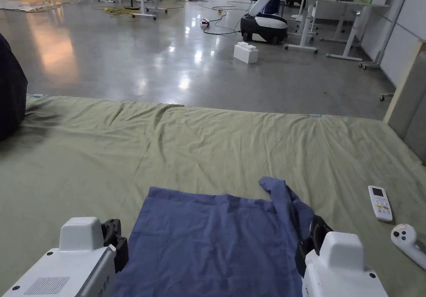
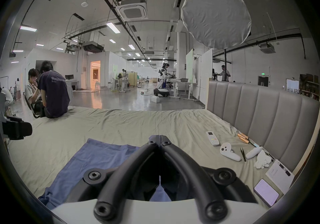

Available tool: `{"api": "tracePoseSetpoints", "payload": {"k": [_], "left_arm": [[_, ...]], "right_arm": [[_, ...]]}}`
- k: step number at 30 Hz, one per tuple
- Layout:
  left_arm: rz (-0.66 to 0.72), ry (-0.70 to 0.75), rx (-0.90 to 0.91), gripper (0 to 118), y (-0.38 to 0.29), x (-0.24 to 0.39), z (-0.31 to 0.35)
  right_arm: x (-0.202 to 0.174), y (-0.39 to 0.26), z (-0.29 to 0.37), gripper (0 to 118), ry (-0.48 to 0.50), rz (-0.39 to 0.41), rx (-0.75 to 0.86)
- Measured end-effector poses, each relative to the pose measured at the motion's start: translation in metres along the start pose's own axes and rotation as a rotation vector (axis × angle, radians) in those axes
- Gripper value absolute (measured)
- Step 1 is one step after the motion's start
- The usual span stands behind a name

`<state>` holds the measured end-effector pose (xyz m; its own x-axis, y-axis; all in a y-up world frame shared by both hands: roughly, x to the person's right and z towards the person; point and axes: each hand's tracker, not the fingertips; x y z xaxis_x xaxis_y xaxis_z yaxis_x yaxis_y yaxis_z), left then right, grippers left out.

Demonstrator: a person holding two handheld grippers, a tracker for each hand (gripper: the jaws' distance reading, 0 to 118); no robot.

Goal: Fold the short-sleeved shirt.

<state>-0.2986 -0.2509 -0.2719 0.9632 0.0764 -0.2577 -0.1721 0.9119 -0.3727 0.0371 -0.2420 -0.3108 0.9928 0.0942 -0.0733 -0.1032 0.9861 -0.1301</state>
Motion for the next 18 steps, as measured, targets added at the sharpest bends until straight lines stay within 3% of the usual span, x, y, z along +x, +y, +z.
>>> {"api": "tracePoseSetpoints", "payload": {"k": [8,14,16,17,18], "left_arm": [[0.049,-0.050,-0.241,3,0.003,-0.024,-0.125],[-0.010,-0.064,-0.323,5,0.029,-0.025,-0.250],[-0.034,-0.072,-0.362,22,0.036,-0.024,-0.288],[-0.037,-0.071,-0.392,40,0.037,-0.023,-0.305],[-0.035,-0.076,-0.421,66,0.039,-0.020,-0.320]], "right_arm": [[0.003,-0.017,-0.037,1,0.044,0.023,-0.089],[0.005,-0.039,-0.071,1,0.050,0.040,-0.161],[0.007,-0.047,-0.082,1,0.051,0.045,-0.192],[0.008,-0.054,-0.087,1,0.060,0.025,-0.235],[0.010,-0.057,-0.091,1,0.046,0.034,-0.223]]}}
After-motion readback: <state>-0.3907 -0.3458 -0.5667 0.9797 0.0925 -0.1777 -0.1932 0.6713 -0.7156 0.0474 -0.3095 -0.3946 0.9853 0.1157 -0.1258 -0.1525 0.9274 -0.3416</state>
